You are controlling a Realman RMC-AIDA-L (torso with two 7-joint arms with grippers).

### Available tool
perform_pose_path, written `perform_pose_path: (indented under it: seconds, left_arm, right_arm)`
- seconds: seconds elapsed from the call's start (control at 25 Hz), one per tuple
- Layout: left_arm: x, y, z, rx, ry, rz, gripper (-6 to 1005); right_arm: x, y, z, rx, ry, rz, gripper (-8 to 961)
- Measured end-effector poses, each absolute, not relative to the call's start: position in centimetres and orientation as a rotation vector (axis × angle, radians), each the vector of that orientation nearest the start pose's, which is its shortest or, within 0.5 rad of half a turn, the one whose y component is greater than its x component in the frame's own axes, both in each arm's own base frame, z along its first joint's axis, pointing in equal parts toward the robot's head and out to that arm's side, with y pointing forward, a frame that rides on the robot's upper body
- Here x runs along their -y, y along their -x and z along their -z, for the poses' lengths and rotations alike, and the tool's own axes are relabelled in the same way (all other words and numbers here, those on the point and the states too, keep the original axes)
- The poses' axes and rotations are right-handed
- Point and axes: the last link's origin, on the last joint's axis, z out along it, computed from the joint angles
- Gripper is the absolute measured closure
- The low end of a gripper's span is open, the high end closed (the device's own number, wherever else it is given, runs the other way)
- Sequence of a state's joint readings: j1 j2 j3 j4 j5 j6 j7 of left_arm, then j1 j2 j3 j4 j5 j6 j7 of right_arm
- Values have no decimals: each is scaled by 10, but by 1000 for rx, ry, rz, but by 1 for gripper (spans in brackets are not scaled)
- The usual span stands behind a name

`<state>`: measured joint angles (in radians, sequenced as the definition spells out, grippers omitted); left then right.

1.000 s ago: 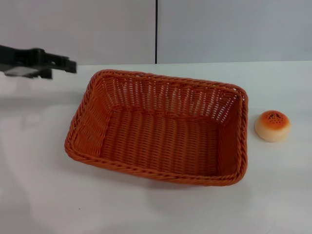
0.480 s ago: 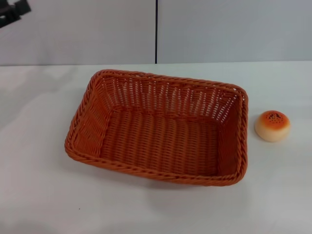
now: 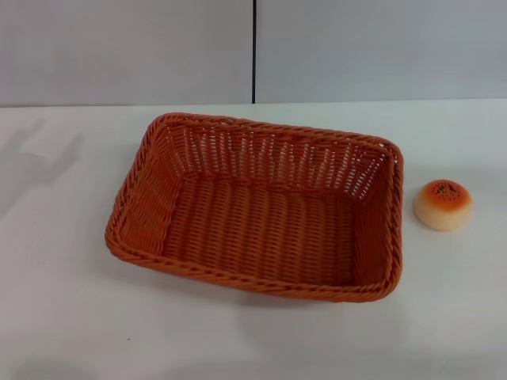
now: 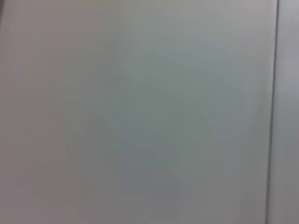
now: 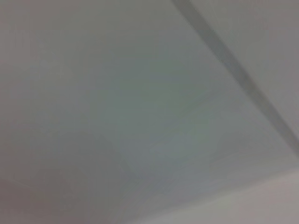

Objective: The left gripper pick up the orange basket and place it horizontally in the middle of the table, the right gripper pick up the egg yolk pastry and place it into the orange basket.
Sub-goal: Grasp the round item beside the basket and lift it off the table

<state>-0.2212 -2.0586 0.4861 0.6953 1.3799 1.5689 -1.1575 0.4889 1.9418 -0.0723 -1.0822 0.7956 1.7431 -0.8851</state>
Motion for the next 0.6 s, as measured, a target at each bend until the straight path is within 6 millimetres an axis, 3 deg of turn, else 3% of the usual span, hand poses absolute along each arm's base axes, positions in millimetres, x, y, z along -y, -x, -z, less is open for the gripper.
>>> perform_pose_path:
  seconds: [0.12, 0.2, 0.4, 0.56, 0.6]
  left_arm:
    - [-265, 344, -107, 449, 1858, 993, 184]
    - [-256, 349, -98, 415, 1854, 959, 185]
    - [-244, 359, -84, 417, 1851, 910, 186]
    - [-237, 363, -82, 405, 1849, 883, 185]
    - [-234, 364, -81, 406, 1848, 880, 185]
  right_arm:
    - [-323, -320, -168, -1655, 2007, -573, 366]
    - [-338, -305, -145, -1755, 2097, -470, 367]
    - [-352, -287, -120, -1883, 2166, -414, 368]
    - [-354, -283, -105, -1950, 2188, -395, 369]
    - [-352, -284, -92, -2005, 2194, -386, 370]
